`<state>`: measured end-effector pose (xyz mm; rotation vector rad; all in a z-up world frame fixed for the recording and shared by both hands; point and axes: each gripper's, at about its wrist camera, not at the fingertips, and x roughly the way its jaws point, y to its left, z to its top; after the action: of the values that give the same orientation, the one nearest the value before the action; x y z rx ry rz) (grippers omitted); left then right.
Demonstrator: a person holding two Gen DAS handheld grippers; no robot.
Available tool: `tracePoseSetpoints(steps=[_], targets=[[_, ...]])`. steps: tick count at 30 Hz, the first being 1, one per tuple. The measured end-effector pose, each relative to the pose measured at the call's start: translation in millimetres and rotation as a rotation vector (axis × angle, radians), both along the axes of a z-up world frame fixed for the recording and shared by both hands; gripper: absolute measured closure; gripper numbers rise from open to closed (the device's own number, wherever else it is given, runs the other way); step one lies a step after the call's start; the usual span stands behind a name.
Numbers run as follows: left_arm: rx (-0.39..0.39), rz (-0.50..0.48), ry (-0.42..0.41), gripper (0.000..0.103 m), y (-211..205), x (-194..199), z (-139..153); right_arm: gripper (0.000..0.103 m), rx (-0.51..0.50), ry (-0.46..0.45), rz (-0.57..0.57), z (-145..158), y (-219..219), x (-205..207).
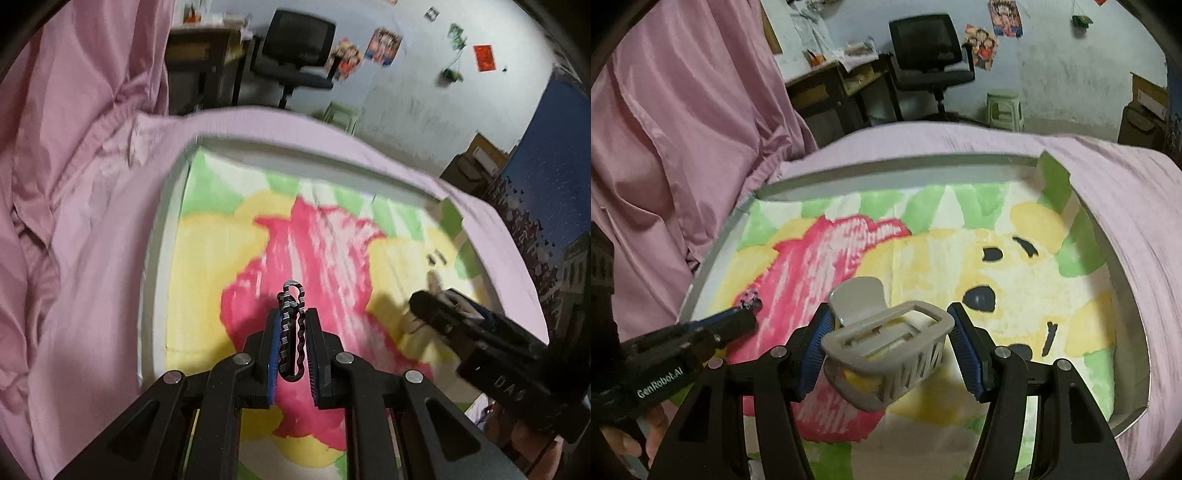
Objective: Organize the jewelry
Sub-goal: 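Lower the clip holder into the tray with the right tool while the left drops the keychain there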
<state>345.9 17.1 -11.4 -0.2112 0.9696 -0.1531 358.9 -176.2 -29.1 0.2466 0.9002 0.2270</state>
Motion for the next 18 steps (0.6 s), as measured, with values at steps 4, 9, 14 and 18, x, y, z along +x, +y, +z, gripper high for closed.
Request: tracePoseSetpoints(steps=[4,9,14,18], targets=[[-0.013,-0.021,-0.009,0.090,-1,-5,1,0.045,0.045,0.029,0.001,-6,-2,0],[-0.009,-0.018,-0.052,0.087,1,-17,9,0.031,0.049,-0.069,-0.018,15,-9,-23],[-0.020,0.014,-0.191,0.041,5,-49,31,0.018,0.055,-0.224,-0.035,39,-27,-58],[-0.008,0.026,-0.322,0.031,3,-82,49,0.007,0.027,-0.363,-0.040,55,-38,-96]])
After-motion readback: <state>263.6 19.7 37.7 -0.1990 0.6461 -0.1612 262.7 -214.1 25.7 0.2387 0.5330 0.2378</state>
